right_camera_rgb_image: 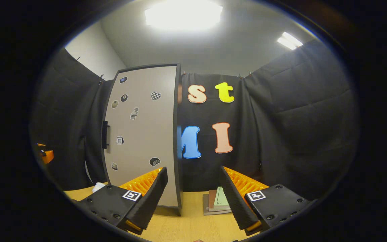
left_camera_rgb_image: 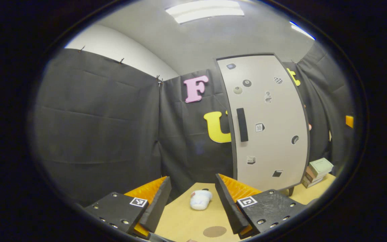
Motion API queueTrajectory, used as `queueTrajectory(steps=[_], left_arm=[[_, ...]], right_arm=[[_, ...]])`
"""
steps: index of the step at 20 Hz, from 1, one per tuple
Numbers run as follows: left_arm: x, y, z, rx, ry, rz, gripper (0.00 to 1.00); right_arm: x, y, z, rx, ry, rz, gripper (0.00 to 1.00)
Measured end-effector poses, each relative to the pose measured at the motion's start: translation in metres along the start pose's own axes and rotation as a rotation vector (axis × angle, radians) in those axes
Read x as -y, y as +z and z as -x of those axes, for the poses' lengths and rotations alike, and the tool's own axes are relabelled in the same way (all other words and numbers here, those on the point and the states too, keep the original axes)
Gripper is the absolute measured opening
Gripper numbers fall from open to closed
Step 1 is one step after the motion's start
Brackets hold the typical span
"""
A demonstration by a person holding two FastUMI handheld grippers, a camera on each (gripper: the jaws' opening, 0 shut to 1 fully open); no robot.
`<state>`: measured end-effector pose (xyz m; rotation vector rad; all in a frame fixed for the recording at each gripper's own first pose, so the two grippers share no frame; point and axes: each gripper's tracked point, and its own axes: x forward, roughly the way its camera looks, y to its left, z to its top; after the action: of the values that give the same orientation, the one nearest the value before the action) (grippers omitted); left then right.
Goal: Open the cabinet door with the right hand, grasp the bottle in the cabinet with the left hand and place it on the coaster, then close the cabinet door with the right hand.
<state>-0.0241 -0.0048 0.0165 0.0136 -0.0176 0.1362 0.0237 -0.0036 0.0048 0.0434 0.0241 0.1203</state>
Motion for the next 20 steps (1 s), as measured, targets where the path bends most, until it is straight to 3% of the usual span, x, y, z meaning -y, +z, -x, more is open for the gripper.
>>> queueTrajectory(steps=[10,11,20], left_arm=[[-0.048,-0.014,-0.036,0.005,-0.002,0.02,0.81],[-0.057,-0.017,-0.041,0.0,0.001,0.026,0.81],[-0.148,-0.045,-0.066,-0.013,0.101,0.023,0.79]], right_arm=[[-0.093,0.028,-0.047,0.035,0.079,0.019,0.93],[-0.105,0.031,-0.051,0.037,0.088,0.022,0.96],[-0.221,0.05,-0.101,0.057,0.208,0.017,0.97]])
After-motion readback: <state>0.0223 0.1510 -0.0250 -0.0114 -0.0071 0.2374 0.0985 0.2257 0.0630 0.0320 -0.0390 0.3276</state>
